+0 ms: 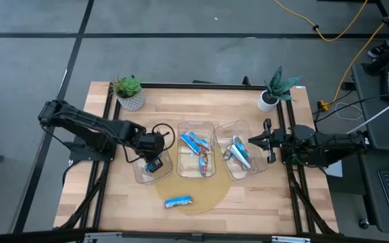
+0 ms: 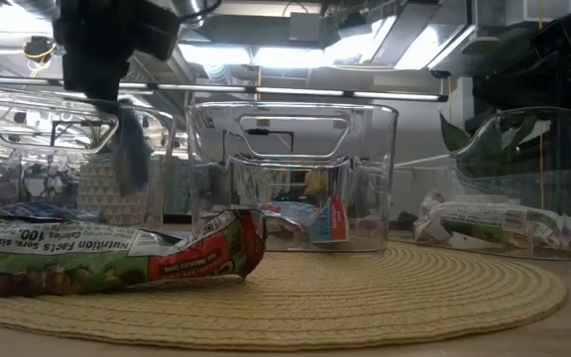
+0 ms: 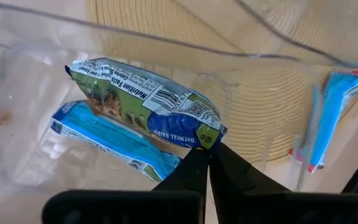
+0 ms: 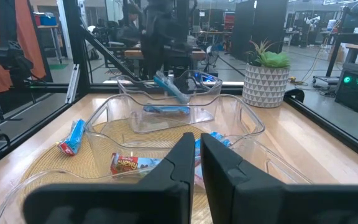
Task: Pick and place Granola Bars by type
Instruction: Put the blue granola bar into the left transparent bin
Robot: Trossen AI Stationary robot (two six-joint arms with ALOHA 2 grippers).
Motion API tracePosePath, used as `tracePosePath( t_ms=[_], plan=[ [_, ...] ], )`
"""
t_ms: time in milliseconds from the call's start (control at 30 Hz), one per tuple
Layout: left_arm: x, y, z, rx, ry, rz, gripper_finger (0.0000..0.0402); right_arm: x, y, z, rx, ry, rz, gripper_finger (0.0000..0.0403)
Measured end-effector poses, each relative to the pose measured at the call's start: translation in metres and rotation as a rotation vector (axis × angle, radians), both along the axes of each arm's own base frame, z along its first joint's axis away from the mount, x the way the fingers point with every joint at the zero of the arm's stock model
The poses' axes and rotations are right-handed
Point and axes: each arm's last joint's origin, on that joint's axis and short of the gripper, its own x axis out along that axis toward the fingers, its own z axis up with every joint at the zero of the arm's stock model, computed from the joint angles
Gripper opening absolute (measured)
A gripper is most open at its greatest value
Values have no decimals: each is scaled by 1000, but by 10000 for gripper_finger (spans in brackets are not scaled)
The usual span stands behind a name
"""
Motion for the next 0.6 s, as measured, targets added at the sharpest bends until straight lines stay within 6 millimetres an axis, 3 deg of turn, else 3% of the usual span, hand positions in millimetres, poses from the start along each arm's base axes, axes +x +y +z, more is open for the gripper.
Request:
tracePosePath(
  t_ms=[600],
  plan=[
    [-2,-3,-54,-129,-28,13,2,0,0,0,0,-1,0,31]
  ],
)
